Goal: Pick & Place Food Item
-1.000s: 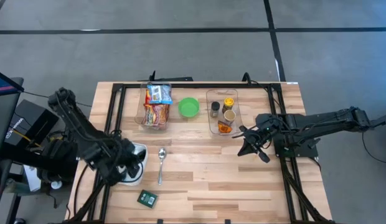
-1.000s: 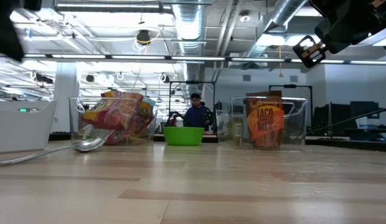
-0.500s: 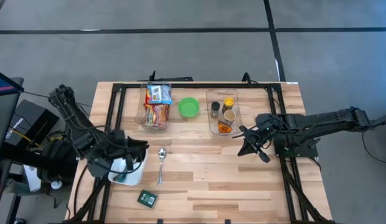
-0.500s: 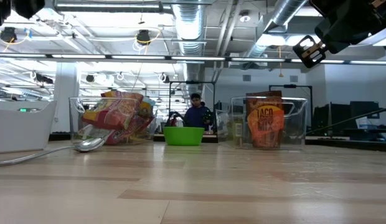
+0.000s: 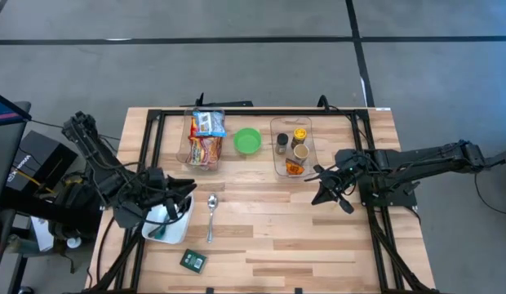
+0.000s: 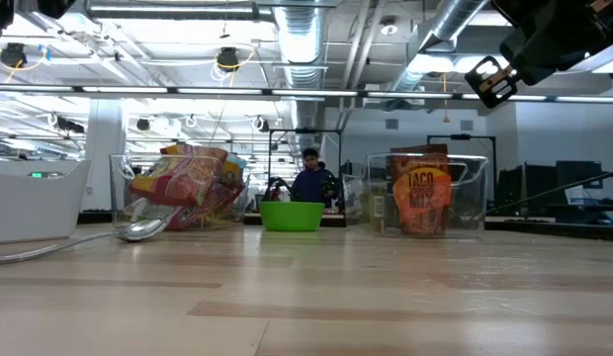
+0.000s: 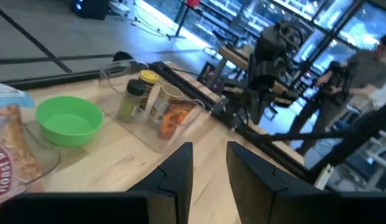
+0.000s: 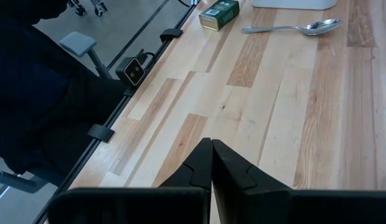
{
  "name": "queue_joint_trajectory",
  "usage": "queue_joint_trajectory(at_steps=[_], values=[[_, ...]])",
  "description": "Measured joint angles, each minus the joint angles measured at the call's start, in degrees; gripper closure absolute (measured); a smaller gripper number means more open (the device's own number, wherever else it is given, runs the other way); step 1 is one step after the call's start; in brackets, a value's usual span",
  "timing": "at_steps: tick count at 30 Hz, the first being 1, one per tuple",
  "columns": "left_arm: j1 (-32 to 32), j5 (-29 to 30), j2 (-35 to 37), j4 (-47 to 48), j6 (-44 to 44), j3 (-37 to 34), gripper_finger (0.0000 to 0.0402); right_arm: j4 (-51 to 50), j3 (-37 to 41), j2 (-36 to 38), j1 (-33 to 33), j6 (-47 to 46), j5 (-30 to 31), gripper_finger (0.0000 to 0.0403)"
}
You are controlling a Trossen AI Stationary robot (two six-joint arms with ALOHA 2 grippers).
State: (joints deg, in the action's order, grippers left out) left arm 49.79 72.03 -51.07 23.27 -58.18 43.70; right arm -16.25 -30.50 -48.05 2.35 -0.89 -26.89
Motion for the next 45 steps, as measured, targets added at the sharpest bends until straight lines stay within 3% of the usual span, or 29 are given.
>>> queue_joint_trajectory(at_steps=[5, 11, 17, 26, 29, 45], values=[[-4.0, -6.8, -2.3, -8.8, 9.1, 0.0, 0.0309, 0.0, 0.0, 0.0, -0.2, 0.1, 0.0, 0.0403], [-10.4, -19.4, -8.3, -22.9, 19.0, 0.0, 0.0309, 0.0, 0.0, 0.0, -0.2, 0.9, 0.0, 0.0403], [-16.1, -30.7, -14.9, -33.9, 21.1, 0.0, 0.0309, 0.0, 0.0, 0.0, -0.2, 0.9, 0.0, 0.0403], [-23.1, -44.8, -21.5, -42.1, 21.1, 0.0, 0.0309, 0.0, 0.0, 0.0, -0.2, 0.9, 0.0, 0.0403], [-24.1, -47.0, -22.4, -42.8, 20.8, 0.0, 0.0309, 0.0, 0.0, 0.0, -0.2, 0.9, 0.0, 0.0403], [-21.5, -47.3, -24.2, -49.9, 21.8, 0.0, 0.0309, 0.0, 0.0, 0.0, -0.2, 0.9, 0.0, 0.0403]])
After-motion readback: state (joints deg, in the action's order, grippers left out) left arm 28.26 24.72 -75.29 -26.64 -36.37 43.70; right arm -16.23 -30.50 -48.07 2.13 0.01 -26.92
